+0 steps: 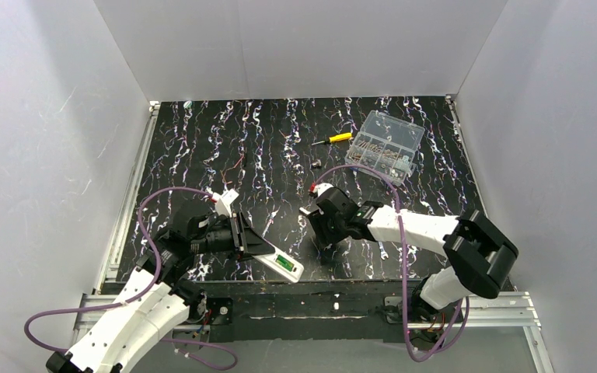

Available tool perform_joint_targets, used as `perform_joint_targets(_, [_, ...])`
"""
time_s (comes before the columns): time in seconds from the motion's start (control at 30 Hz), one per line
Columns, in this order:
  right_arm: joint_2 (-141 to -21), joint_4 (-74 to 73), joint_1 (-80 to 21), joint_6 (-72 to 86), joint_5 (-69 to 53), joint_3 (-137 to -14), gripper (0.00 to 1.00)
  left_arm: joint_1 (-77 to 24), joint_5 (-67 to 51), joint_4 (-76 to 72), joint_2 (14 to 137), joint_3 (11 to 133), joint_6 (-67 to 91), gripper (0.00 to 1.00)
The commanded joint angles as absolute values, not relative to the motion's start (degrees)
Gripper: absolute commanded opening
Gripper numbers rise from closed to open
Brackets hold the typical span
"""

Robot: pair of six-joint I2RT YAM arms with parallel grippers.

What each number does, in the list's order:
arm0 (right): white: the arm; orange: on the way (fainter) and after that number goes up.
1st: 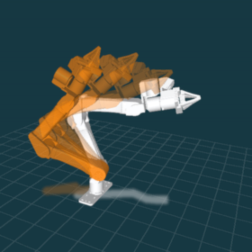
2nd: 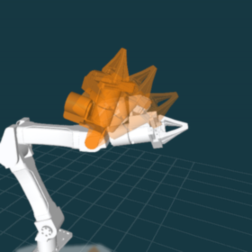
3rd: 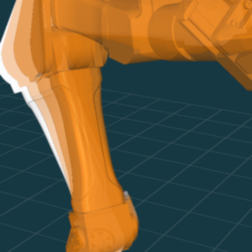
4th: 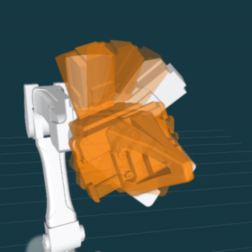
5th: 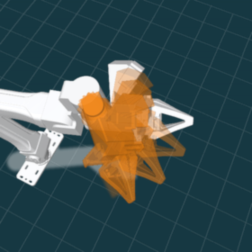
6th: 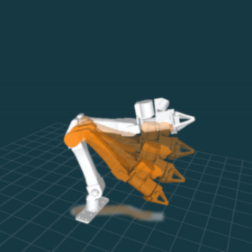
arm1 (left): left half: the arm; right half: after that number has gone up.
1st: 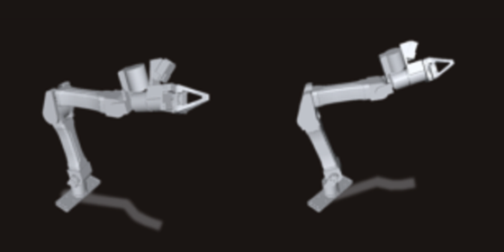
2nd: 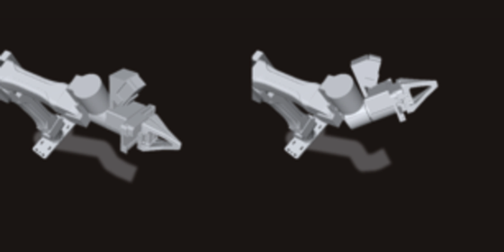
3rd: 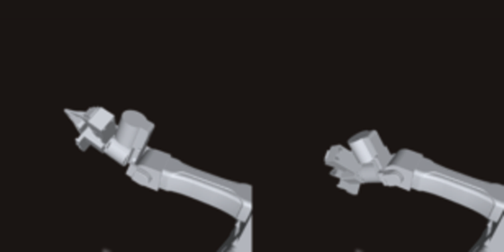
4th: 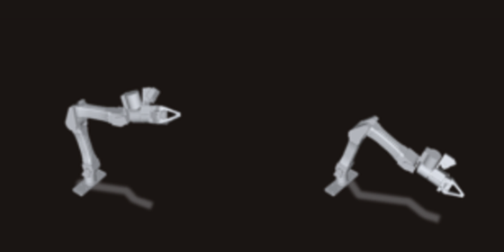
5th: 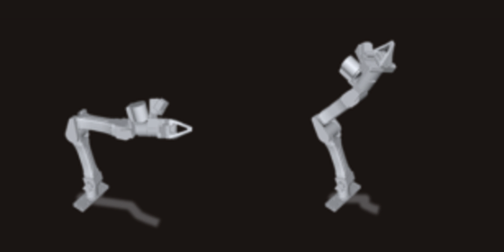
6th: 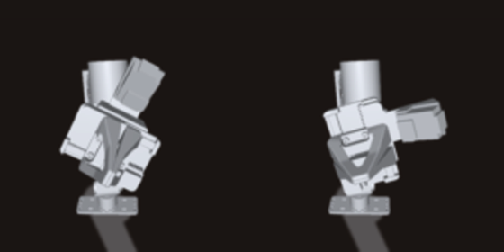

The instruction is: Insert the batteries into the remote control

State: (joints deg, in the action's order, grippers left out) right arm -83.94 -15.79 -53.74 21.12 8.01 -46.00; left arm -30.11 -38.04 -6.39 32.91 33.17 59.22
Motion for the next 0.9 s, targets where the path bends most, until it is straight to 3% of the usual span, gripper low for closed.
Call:
perform_joint_targets(0.0, [-86.1,-14.4,-54.7,23.4,9.4,-45.9,0.61,-29.8,-40.2,-8.8,33.4,33.5,60.1,0.00])
perform_joint_targets(0.43, [-89.6,-16.6,-56.3,25.2,12.1,-46.6,0.49,-29.8,-40.3,-9.8,33.4,33.2,60.8,0.00])
perform_joint_targets(0.73, [-90.0,-18.9,-58.3,26.1,13.1,-47.2,0.49,-29.8,-40.6,-10.9,34.0,33.4,61.2,0.00])
perform_joint_targets(0.87, [-89.9,-19.7,-58.9,26.6,13.0,-47.3,0.44,-29.8,-40.5,-10.7,33.9,33.4,61.2,0.00])
